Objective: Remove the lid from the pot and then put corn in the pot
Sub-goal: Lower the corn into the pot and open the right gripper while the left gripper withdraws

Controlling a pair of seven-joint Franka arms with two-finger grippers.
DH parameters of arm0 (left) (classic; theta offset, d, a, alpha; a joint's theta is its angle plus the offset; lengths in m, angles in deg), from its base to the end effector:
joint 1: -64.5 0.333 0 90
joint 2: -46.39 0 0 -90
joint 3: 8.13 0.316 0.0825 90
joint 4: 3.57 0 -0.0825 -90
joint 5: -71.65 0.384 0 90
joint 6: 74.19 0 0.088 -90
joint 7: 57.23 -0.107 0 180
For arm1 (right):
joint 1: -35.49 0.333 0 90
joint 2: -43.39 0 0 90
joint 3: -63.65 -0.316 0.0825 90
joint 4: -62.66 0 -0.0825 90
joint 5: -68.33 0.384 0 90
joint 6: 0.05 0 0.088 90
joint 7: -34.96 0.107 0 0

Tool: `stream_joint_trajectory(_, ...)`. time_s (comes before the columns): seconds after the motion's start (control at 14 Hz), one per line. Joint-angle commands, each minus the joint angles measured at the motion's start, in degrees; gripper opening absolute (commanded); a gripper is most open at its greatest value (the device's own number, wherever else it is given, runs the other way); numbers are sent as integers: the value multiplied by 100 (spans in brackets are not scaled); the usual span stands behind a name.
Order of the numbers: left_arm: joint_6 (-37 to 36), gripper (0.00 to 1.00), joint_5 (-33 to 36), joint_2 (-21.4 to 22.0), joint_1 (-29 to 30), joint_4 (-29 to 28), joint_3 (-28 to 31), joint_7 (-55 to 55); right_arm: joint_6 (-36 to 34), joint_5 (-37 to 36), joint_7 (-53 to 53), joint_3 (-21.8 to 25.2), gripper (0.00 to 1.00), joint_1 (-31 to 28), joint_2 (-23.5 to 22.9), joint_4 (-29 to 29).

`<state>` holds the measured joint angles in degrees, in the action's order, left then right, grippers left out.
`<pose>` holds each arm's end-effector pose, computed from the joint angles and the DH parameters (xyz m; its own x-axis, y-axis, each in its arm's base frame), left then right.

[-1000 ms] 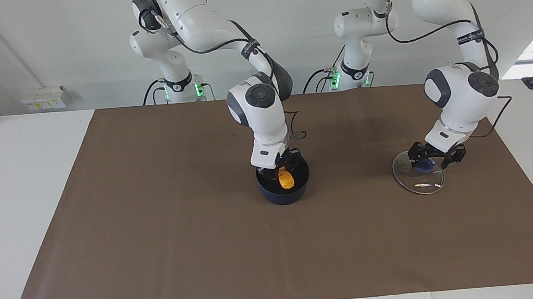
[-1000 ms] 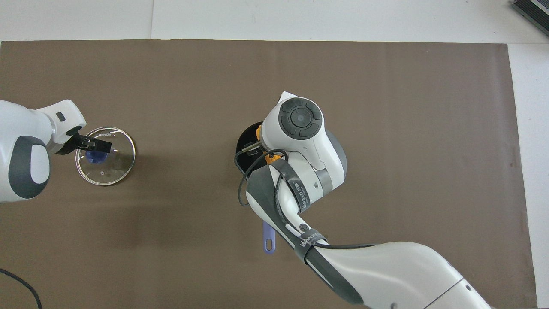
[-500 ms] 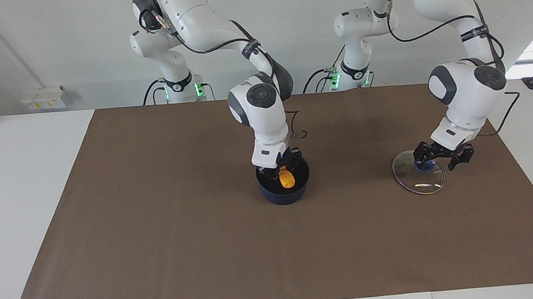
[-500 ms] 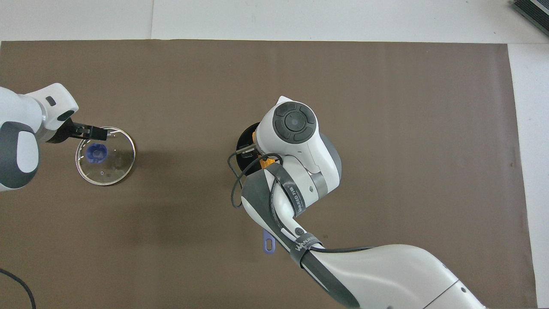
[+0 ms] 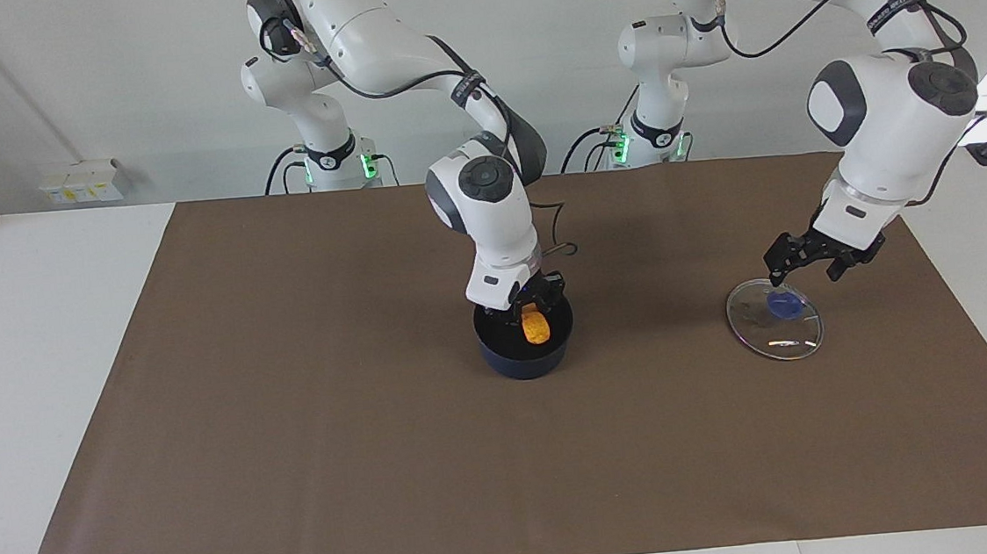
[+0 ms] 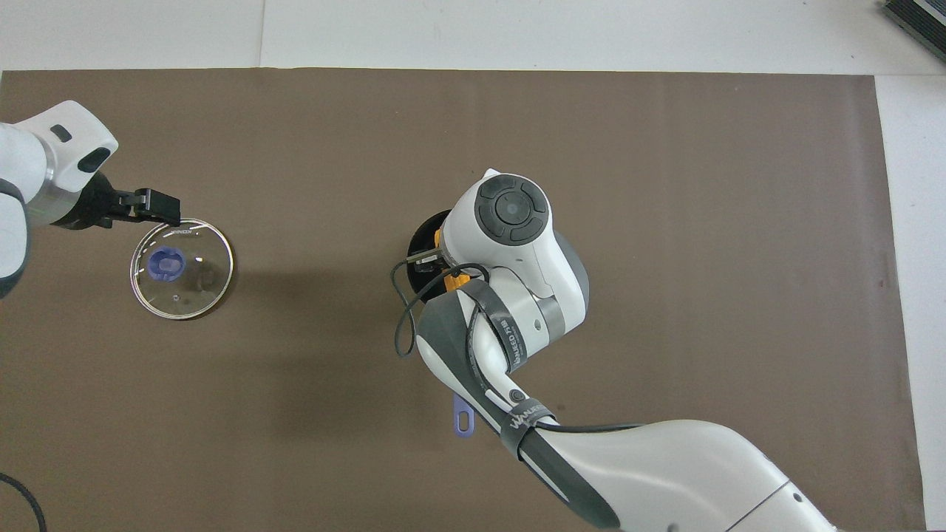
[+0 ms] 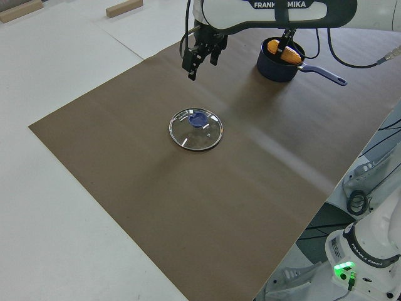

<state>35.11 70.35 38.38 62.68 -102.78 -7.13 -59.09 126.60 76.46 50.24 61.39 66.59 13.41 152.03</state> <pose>0.6087 -0.0108 0.4958 0.9985 -0.0395 0.0369 -0.0402 -0.9990 0.0181 0.5890 0.3885 0.3549 0.9718 0.2222 0.0786 0.2326 -0.9577 -0.1695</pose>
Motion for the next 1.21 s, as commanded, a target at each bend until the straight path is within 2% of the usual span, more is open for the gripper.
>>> stream_joint_trajectory(0.0, -722, 100, -45, 71, 14, 505, 49, 72, 158, 389, 80, -20, 35, -95, 44, 168)
stream_joint_trajectory(0.29, -1461, 100, -141, 97, 49, 1060, 102, 133, 176, 453, 45, -20, 38, -96, 44, 186)
stream_joint_trajectory(0.43, -1769, 100, -177, 150, 50, 1237, 146, 142, 176, 453, 36, -20, 45, -104, 44, 195)
stream_joint_trajectory(0.57, -1850, 100, -151, 473, 49, 1211, 129, 168, 176, 453, 36, -20, 55, -104, 44, 195)
stream_joint_trajectory(0.79, -2113, 100, -107, 554, 49, 1246, 128, 239, 176, 453, 27, -20, 66, -175, 44, 195)
stream_joint_trajectory(1.14, -2228, 100, -98, 800, 49, 1035, 111, 195, 88, 444, 45, -20, 68, -192, 35, 11)
